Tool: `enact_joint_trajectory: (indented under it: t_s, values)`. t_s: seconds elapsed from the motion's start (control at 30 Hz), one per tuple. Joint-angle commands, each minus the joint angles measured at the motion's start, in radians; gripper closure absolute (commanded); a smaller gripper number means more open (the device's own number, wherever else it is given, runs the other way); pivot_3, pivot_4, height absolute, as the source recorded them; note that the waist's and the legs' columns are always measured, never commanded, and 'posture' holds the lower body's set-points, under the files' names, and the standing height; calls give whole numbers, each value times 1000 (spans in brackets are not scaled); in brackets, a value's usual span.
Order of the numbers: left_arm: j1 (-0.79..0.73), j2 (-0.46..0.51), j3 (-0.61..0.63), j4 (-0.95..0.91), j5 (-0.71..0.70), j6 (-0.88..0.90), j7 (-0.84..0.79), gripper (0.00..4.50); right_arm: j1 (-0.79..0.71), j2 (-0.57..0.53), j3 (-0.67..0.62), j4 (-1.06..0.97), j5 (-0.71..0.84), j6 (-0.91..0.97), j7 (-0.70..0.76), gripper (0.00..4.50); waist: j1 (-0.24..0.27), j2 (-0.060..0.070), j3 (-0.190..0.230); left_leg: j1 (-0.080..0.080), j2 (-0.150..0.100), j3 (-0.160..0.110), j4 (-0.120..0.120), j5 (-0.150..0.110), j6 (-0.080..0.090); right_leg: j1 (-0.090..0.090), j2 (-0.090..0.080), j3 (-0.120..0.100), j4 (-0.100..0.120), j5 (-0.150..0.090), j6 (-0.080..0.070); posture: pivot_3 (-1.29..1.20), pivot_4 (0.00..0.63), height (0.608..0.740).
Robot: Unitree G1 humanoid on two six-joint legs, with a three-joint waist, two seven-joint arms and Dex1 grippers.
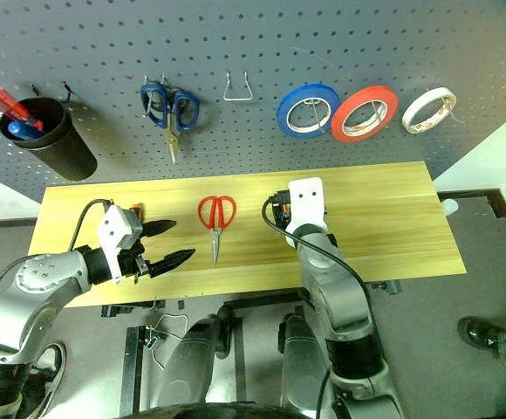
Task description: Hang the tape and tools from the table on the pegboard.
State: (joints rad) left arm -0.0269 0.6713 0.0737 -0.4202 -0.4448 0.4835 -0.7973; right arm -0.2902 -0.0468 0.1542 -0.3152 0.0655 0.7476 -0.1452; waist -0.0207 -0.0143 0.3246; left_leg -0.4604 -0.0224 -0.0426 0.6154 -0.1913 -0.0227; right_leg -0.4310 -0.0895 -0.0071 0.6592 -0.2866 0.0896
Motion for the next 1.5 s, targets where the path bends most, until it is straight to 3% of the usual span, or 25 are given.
enact_joint_trajectory:
  t_s: [0.03, 0.27, 0.43, 0.83, 0.97, 1.23, 1.5]
  values:
    - [18, -3, 15, -55, -19, 13, 14, 511, -43, 47, -5, 53, -15, 60, -14, 1060, 0, 0, 4, 0, 0, 0, 0, 0, 0, -1, 0, 0, 1, 0, 0, 40, 410, 714]
    - [32, -12, 11, -77, -27, 28, 30, 511, -115, 75, 7, 170, -23, 136, 31, 1060, 1, 1, 22, 0, 1, 1, 3, 0, 0, -2, 1, 1, 5, 0, 0, 36, 421, 714]
    - [48, -12, 15, -90, -36, 32, 39, 511, -149, 48, -14, 193, -31, 125, 70, 37, 0, 1, 26, 0, 1, 1, 3, 0, 0, -2, 1, 1, 6, 0, 0, 32, 426, 714]
    - [45, -22, 9, -112, -43, 47, 63, 511, -173, 18, -15, 236, -77, 128, 95, 37, 0, 1, 28, 0, 1, 2, 2, 0, 0, -3, 2, 1, 6, 0, 0, 37, 431, 714]
    - [52, -19, 17, -128, -50, 60, 65, 511, -182, -31, 37, 299, -90, 70, 177, 37, 0, 1, 38, 0, 1, 3, 2, 0, 0, -3, 2, 2, 6, 0, 0, 41, 438, 714]
    - [65, -12, 31, -156, -66, 83, 76, 511, -249, -82, -13, 450, -105, -33, 203, 37, 2, 0, 51, -1, 1, 5, 1, 0, 0, -5, 2, 2, 6, 0, 0, 52, 445, 714]
    - [77, -13, 34, -165, -69, 84, 81, 511, -263, -85, -18, 460, -116, -52, 215, 37, 3, -1, 58, -1, 2, 6, 0, 0, 0, -6, 2, 2, 5, 0, 1, 52, 443, 714]
